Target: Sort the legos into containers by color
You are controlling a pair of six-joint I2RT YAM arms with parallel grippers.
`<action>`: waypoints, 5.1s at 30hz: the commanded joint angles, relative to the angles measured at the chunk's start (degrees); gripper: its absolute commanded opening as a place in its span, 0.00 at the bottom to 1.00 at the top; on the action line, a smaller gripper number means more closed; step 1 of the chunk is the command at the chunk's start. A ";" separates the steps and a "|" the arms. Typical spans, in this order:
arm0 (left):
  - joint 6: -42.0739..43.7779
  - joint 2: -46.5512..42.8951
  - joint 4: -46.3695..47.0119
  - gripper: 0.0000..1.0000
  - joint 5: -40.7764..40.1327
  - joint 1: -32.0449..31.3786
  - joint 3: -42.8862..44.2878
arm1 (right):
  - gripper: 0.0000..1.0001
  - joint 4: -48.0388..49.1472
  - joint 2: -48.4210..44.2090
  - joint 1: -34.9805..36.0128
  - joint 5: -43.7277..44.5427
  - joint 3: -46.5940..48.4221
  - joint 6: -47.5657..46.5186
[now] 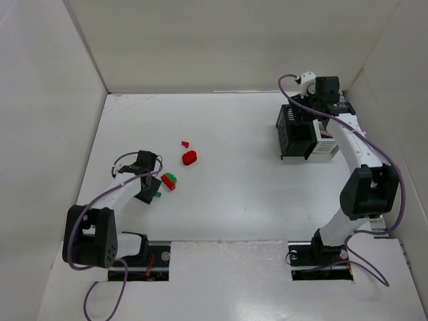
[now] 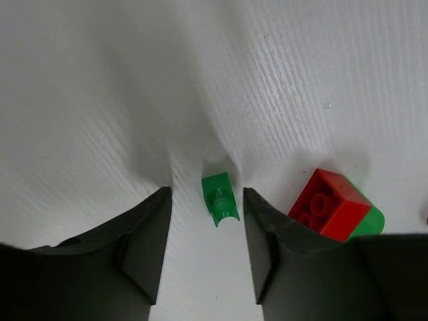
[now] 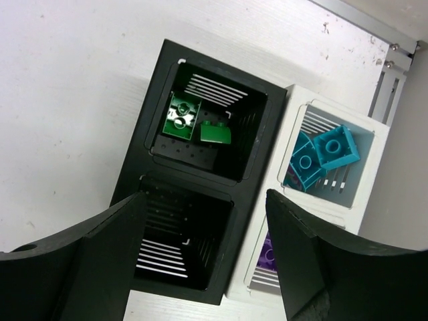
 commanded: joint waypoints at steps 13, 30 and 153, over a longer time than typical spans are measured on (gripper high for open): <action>2.04 1.20 -0.74 0.13 0.15 -2.47 4.61 | 0.77 21.35 -17.69 0.51 -22.69 -20.73 3.34; 2.92 -20.87 17.32 0.15 0.26 -22.30 15.42 | 0.77 45.54 -20.18 37.81 -33.40 -24.99 9.32; 44.13 12.77 25.53 0.97 19.75 -12.49 20.17 | 0.99 17.86 -6.10 -2.13 -20.80 -10.47 -5.00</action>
